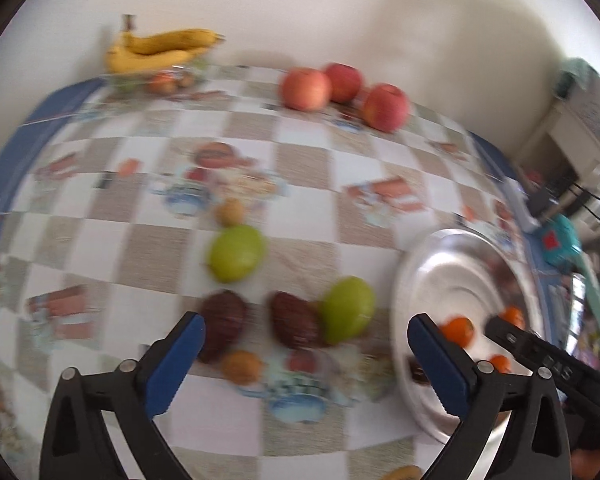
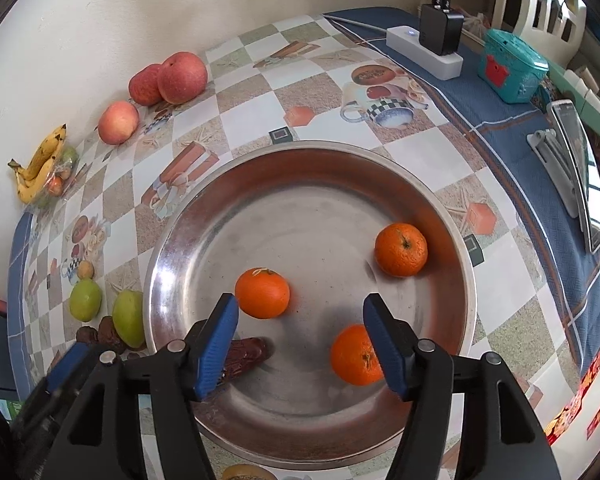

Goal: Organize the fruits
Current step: 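Grasp a green pear with the right gripper while the left gripper grasps another date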

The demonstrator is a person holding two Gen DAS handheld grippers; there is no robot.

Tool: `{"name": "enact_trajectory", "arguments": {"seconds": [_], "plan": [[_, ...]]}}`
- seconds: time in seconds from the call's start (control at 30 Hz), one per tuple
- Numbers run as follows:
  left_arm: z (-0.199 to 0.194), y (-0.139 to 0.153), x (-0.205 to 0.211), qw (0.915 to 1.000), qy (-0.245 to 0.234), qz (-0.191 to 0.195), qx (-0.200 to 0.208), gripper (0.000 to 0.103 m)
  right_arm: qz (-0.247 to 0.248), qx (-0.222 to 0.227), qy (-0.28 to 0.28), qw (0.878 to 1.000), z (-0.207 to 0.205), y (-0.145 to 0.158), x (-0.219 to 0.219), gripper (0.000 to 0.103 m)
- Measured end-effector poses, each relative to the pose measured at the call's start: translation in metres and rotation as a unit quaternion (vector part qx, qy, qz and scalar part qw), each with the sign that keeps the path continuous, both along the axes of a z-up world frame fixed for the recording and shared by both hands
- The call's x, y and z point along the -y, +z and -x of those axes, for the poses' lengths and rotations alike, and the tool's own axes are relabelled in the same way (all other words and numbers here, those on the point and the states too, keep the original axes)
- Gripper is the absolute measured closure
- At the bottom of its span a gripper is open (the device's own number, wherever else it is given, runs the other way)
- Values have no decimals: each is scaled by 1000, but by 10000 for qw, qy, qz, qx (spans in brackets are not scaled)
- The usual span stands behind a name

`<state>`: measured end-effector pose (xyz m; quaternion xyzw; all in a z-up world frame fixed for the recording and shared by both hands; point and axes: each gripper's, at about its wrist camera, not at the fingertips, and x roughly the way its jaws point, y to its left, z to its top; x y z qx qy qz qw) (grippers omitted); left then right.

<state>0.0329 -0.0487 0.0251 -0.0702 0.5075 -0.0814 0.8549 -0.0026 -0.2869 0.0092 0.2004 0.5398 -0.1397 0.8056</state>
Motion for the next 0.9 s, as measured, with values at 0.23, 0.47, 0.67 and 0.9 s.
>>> {"name": "enact_trajectory", "arguments": {"seconds": [0.23,0.47,0.67,0.9], "plan": [[-7,-1,-62,9909,1281,-387,-128,0,93,-30,240,9997,-5,-1,-15,36],[-6,4,-110,9755,2144,-497,-81,0,196,38,599,9980,-10,2,-39,36],[-7,0,-120,9720,2309,-397,-166,0,277,48,798,9964,-14,1,-53,36],[-9,-3,-114,9753,2153,-412,-262,0,443,247,883,9948,-14,4,-60,3]]}}
